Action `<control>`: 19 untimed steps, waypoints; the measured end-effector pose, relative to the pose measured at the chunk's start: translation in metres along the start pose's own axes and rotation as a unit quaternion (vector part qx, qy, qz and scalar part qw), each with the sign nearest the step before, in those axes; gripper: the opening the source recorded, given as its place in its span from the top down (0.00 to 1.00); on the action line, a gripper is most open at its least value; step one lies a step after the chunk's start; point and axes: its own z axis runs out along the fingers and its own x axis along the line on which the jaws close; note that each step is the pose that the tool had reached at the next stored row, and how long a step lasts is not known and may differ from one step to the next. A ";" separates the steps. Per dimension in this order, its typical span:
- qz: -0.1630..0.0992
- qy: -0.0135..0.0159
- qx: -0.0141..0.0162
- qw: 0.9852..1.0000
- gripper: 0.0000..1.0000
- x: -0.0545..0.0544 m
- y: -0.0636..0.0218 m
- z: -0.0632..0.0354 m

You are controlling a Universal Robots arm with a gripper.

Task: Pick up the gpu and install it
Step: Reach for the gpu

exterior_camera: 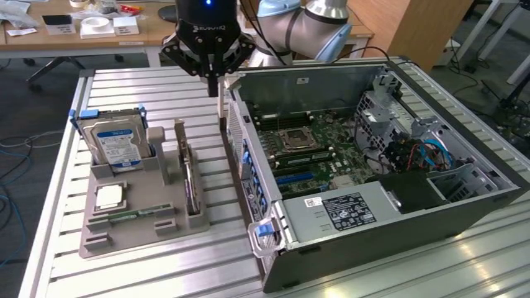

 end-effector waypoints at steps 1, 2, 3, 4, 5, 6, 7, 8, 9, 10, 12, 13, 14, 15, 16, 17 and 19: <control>0.000 0.000 0.000 1.000 0.89 0.001 -0.0001 -0.0001; 0.000 0.000 0.000 1.000 0.89 0.003 -0.0002 -0.0001; 0.000 0.000 0.000 1.000 0.89 0.004 -0.0003 -0.0001; 0.000 0.000 0.000 1.000 0.89 0.006 -0.0004 -0.0002; 0.000 0.000 0.000 1.000 0.89 0.007 -0.0005 -0.0003; 0.000 0.000 0.000 1.000 0.89 0.009 -0.0006 -0.0003; 0.000 -0.001 0.000 1.000 0.89 0.010 -0.0008 -0.0004; 0.000 -0.001 0.000 1.000 0.89 0.012 -0.0009 -0.0004; 0.000 -0.001 0.000 1.000 0.89 0.014 -0.0010 -0.0005; 0.000 -0.001 0.000 1.000 0.89 0.015 -0.0011 -0.0006; 0.000 -0.001 0.000 1.000 0.89 0.018 -0.0014 -0.0007; 0.000 -0.001 0.000 1.000 0.89 0.020 -0.0015 -0.0008; 0.000 -0.001 0.000 1.000 0.89 0.022 -0.0016 -0.0008; 0.000 -0.001 0.000 1.000 0.89 0.023 -0.0017 -0.0009; 0.000 -0.001 0.000 1.000 0.89 0.025 -0.0018 -0.0010; 0.000 -0.001 0.000 1.000 0.89 0.026 -0.0019 -0.0010; 0.000 -0.001 0.000 1.000 0.89 0.029 -0.0021 -0.0011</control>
